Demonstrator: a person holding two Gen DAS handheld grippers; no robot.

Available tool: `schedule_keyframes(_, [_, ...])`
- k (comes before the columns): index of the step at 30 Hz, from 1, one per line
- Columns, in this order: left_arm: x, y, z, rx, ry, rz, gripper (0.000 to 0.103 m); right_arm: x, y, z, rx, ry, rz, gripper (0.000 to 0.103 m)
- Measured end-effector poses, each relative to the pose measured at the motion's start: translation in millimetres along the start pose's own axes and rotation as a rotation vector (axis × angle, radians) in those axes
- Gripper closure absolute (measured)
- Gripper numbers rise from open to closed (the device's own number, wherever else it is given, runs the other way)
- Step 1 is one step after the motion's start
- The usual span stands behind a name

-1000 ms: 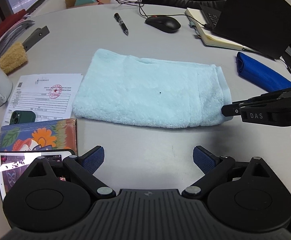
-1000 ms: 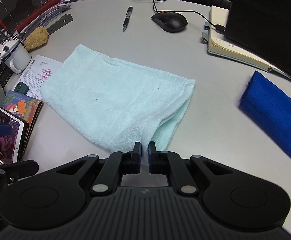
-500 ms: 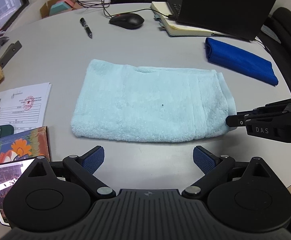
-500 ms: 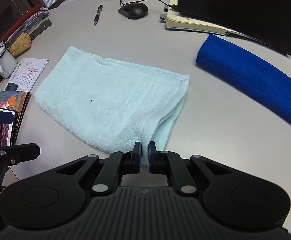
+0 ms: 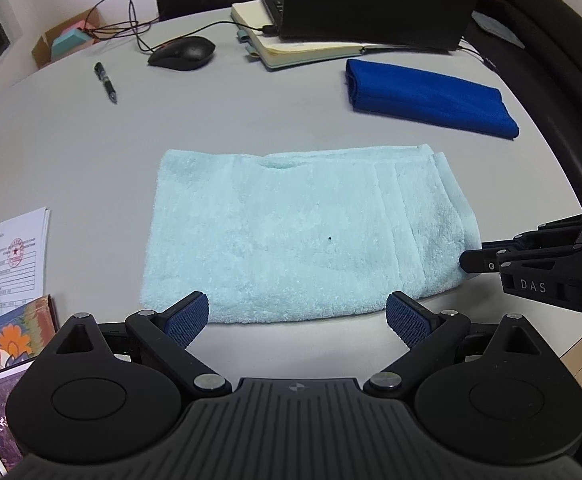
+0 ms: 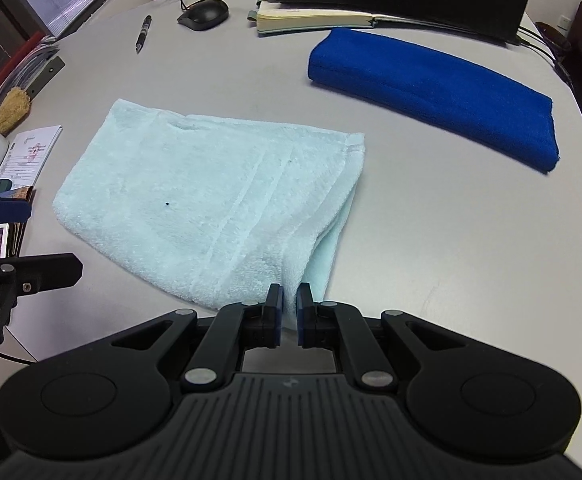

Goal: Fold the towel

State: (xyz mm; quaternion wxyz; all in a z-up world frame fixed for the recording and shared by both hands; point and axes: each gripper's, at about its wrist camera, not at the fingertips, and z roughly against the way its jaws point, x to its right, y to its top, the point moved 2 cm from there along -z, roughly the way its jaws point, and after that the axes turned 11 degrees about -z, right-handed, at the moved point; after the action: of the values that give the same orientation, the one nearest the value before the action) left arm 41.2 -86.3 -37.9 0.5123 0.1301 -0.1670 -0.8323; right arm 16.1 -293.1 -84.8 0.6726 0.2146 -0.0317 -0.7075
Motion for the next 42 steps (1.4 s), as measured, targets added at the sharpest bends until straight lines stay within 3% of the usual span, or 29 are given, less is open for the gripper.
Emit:
schedule_keyframes(18, [81, 48, -19, 0.016, -0.093, -0.210, 0.006, 38, -35, 23, -0.017, 0.025, -0.028, 0.095])
schedule_keyframes(32, [142, 66, -31, 0.009, -0.145, -0.328, 0.006, 64, -57, 40, -0.014, 0.042, -0.028, 0.091])
schedule_keyframes(33, [145, 67, -31, 0.010, -0.146, -0.331, 0.006, 65, -59, 41, -0.014, 0.043, -0.030, 0.090])
schedule_keyframes(35, [150, 68, -31, 0.015, -0.151, -0.334, 0.006, 70, -61, 44, -0.010, 0.043, -0.036, 0.072])
schedule_keyframes(37, [155, 70, -30, 0.019, -0.154, -0.335, 0.006, 75, -62, 47, 0.002, 0.039, -0.044, 0.061])
schedule_keyframes(42, [167, 76, -33, 0.024, -0.153, -0.330, 0.006, 91, -68, 55, 0.017, 0.028, -0.071, 0.062])
